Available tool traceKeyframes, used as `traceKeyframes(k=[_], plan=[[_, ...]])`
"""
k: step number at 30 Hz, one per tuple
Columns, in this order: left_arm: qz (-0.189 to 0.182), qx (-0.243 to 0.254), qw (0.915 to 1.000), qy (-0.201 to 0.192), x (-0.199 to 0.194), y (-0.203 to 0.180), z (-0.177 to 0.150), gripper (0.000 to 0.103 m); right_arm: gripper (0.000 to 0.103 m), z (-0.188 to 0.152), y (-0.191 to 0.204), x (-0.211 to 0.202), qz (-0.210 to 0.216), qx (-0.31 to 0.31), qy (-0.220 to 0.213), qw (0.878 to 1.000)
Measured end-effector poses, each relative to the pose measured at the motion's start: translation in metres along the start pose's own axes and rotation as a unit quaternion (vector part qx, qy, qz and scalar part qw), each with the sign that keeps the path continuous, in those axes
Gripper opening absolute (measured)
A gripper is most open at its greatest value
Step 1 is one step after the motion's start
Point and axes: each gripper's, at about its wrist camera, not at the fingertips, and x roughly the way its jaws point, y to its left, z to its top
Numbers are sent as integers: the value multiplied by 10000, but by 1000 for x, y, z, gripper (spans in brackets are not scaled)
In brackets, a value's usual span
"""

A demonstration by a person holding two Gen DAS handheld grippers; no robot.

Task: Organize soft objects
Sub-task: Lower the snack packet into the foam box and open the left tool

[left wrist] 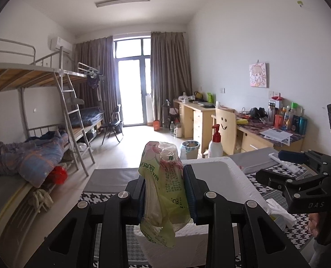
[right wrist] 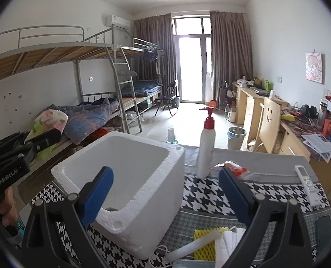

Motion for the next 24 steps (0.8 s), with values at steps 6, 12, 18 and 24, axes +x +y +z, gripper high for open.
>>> traceKeyframes(k=[6,12,18,24], plan=[[-174,111,9998,12,6,-12,3,32,97,-7,-8,-4,-92,-2,17,10000],[-341,159,9992,96,18,-23,5,32,97,-14,-19,-12,-221,75,18,9997],[-413,189,9988,192,27,-32,6,32,97,-18,-30,-16,-317,161,34,9994],[-488,235,9980,316,37,-40,6,32,97,-25,-39,-17,-380,265,70,9989]])
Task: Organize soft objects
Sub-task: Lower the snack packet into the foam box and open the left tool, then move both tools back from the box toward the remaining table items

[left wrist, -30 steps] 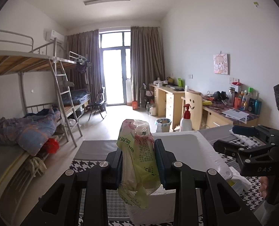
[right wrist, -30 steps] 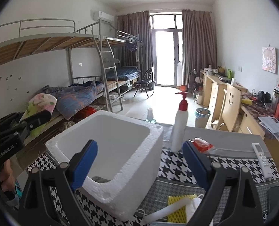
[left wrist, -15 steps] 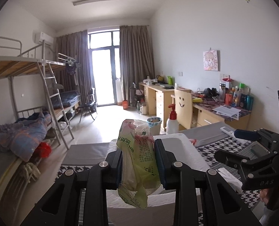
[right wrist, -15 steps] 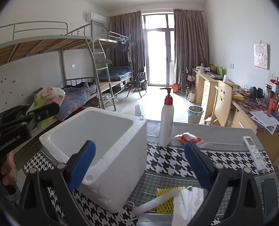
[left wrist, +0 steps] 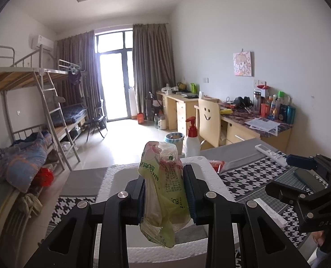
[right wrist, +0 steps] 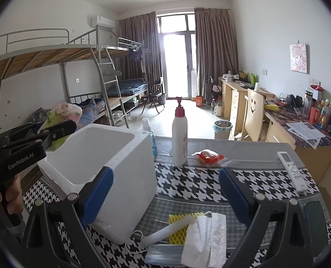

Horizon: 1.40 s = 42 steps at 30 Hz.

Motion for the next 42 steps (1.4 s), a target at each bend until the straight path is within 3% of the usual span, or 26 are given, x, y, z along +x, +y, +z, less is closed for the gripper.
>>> traceKeyframes(k=[8,11,13,22,42], plan=[[-33,15,9998,202,17,-2,-2,37,97,-5,-9,-1,-63,105,34,9999],[9,-19,9997,256,21,-1,-3,54,97,-7,-11,0,-73,127,53,9999],[91,-35,9997,244,22,-1,-4,71,97,-7,-12,1,-71,151,61,9998],[157,-71,9998,-29,9,-5,-3,100,97,-9,-17,-2,-89,216,39,9997],[56,-39,9994,-340,-29,-20,1,102,97,-11,-16,-29,-126,187,-124,9997]])
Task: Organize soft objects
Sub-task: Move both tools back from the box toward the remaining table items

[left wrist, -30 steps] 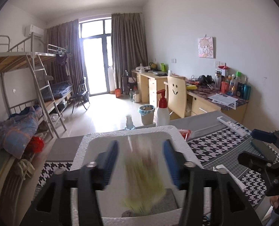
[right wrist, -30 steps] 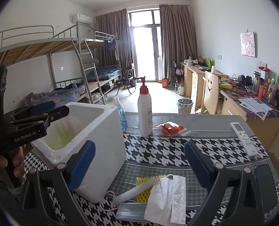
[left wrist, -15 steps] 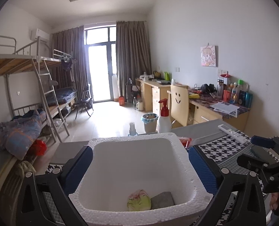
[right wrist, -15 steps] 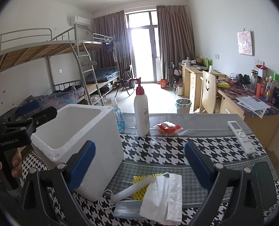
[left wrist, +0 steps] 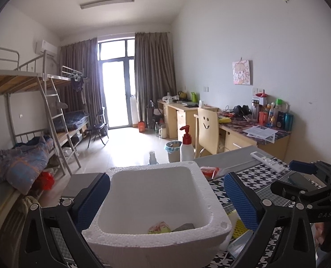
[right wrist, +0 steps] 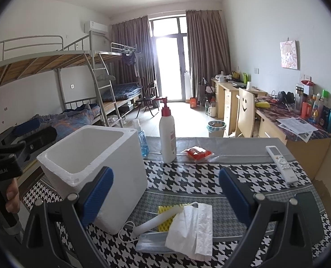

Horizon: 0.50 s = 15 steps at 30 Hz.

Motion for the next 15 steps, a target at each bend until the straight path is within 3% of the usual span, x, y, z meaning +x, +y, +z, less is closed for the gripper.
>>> traceKeyframes(k=[15], plan=[[-93,4,9999,-142,-24,-11,-4,102,97,-2,3,-21,-39,-31,-106,9999]])
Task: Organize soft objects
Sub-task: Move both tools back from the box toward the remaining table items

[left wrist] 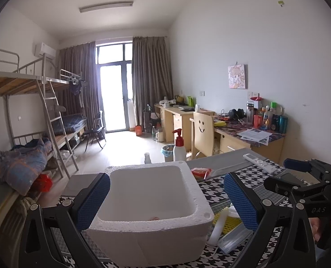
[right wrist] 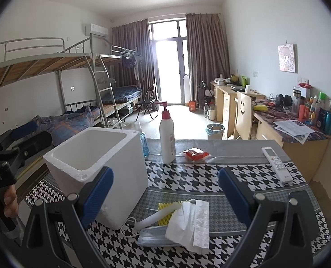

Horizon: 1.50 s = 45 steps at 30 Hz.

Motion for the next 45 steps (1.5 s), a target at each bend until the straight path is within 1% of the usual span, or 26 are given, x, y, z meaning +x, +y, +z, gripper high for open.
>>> traceKeyframes(k=[12,22,35,39,45], plan=[[-89,10,9999,-50,-15,-12,-8,102,97,-6,-4,-13,-28,23,-40,10000],[-235,-51,9997,20,-21,-21,-21,102,97,-16,-12,-23,-26,30,-38,10000],[-447,-118,9988,151,-20,-36,-36,102,97,-33,-26,-27,-116,150,139,9997],[-520,-121,9985,134,-21,-41,-41,102,97,-38,-31,-28,-164,182,195,9995],[-675,-60,9974,257,-16,-52,-50,102,97,-46,-38,-29,-275,264,286,9989]])
